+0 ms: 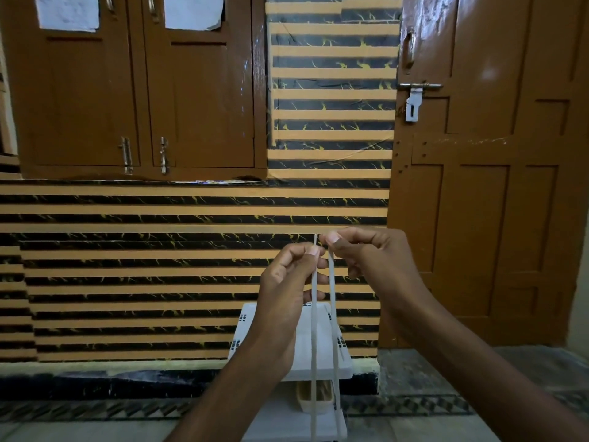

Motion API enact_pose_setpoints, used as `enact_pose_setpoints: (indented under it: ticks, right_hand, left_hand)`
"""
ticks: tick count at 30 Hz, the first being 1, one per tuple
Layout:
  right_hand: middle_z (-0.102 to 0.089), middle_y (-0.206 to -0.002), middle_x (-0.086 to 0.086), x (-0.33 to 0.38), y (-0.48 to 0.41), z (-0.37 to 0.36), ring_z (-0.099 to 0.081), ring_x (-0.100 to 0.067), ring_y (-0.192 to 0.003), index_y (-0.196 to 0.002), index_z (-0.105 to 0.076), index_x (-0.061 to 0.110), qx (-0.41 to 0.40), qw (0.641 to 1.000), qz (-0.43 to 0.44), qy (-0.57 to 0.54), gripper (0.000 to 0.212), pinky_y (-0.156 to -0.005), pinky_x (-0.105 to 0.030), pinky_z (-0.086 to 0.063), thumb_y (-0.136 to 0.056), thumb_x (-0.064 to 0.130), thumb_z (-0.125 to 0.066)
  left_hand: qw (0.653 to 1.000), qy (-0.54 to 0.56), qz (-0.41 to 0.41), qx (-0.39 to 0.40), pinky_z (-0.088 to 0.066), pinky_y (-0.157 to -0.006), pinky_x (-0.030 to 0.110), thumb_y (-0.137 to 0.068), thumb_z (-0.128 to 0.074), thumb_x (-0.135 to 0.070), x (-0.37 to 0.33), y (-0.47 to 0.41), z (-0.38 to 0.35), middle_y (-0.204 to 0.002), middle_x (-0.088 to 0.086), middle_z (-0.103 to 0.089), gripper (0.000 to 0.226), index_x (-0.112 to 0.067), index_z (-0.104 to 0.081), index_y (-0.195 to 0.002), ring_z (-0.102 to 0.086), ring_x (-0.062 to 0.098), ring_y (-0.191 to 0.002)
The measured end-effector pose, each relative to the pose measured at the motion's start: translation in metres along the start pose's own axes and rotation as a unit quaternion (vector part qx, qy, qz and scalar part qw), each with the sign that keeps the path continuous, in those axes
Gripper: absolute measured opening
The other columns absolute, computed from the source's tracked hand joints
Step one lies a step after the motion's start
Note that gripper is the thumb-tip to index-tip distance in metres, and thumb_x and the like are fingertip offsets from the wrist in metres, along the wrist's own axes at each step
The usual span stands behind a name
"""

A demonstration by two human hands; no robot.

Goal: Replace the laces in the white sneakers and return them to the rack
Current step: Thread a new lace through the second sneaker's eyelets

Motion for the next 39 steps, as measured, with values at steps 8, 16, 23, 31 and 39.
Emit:
enact_pose_setpoints:
  ticks: [8, 16, 23, 31, 39]
  right_hand:
    - [-0.071, -0.071, 0.003, -0.026, 0.010, 0.004, -0.058, -0.001, -0.059, -0.088, -0.077, 0.019, 0.011, 0.999, -0.020, 0.022, 0.013, -0.055, -0.018, -0.043, -0.089, 0.025, -0.066]
    - [-0.073, -0.066, 0.002, -0.160, 0.110, 0.002, -0.069, -0.008, -0.060, -0.080, -0.076, 0.013, 0.080, 0.973, -0.124, 0.178, 0.010, -0.059, -0.022, -0.057, -0.087, 0.014, -0.070]
    - [-0.070, -0.113, -0.010, -0.309, 0.241, -0.008, -0.066, -0.025, -0.103, -0.116, -0.065, 0.003, 0.251, 0.849, -0.299, 0.357, 0.033, -0.090, -0.030, -0.049, -0.087, 0.017, -0.063]
    - [-0.069, -0.106, -0.002, -0.332, 0.325, -0.023, -0.065, -0.019, -0.098, -0.105, -0.071, 0.017, 0.328, 0.784, -0.318, 0.420, 0.045, -0.084, -0.029, -0.051, -0.074, 0.049, -0.075]
    - [-0.071, -0.099, 0.002, -0.362, 0.347, -0.008, -0.066, -0.016, -0.087, -0.103, -0.074, 0.018, 0.220, 0.825, -0.434, 0.286, 0.031, -0.073, -0.027, -0.054, -0.074, 0.010, -0.067]
  left_hand:
    - [1.000, -0.026, 0.009, 0.015, -0.044, -0.055, 0.022, -0.097, -0.054, -0.023, 0.015, 0.008, 0.007, -0.077, 0.002, -0.060, 0.017, -0.013, -0.067, -0.101, -0.054, 0.010, -0.065]
    - [0.949, -0.291, 0.087, 0.086, -0.049, -0.068, 0.034, -0.088, -0.065, -0.026, 0.139, 0.070, 0.050, -0.072, -0.005, -0.067, 0.012, -0.022, -0.069, -0.077, -0.060, 0.012, -0.067]
    - [0.850, -0.432, 0.209, 0.217, -0.052, -0.078, 0.027, -0.083, -0.065, -0.016, 0.277, 0.175, 0.080, -0.086, -0.006, -0.073, 0.011, -0.020, -0.074, -0.079, -0.066, 0.008, -0.082]
    - [0.778, -0.492, 0.276, 0.277, -0.056, -0.077, 0.035, -0.078, -0.061, -0.022, 0.337, 0.227, 0.088, -0.086, 0.000, -0.074, 0.015, -0.019, -0.075, -0.078, -0.068, 0.018, -0.080]
    - [0.772, -0.494, 0.281, 0.285, -0.052, -0.073, 0.030, -0.078, -0.063, -0.018, 0.356, 0.237, 0.076, -0.085, 0.000, -0.072, 0.013, -0.019, -0.076, -0.077, -0.066, 0.018, -0.083]
Point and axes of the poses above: each hand's wrist, its own y-axis away from the middle knuckle, its own z-axis out of the back of the hand, x = y × z, the point moved 7 cm from there along -y, towards the middle knuckle
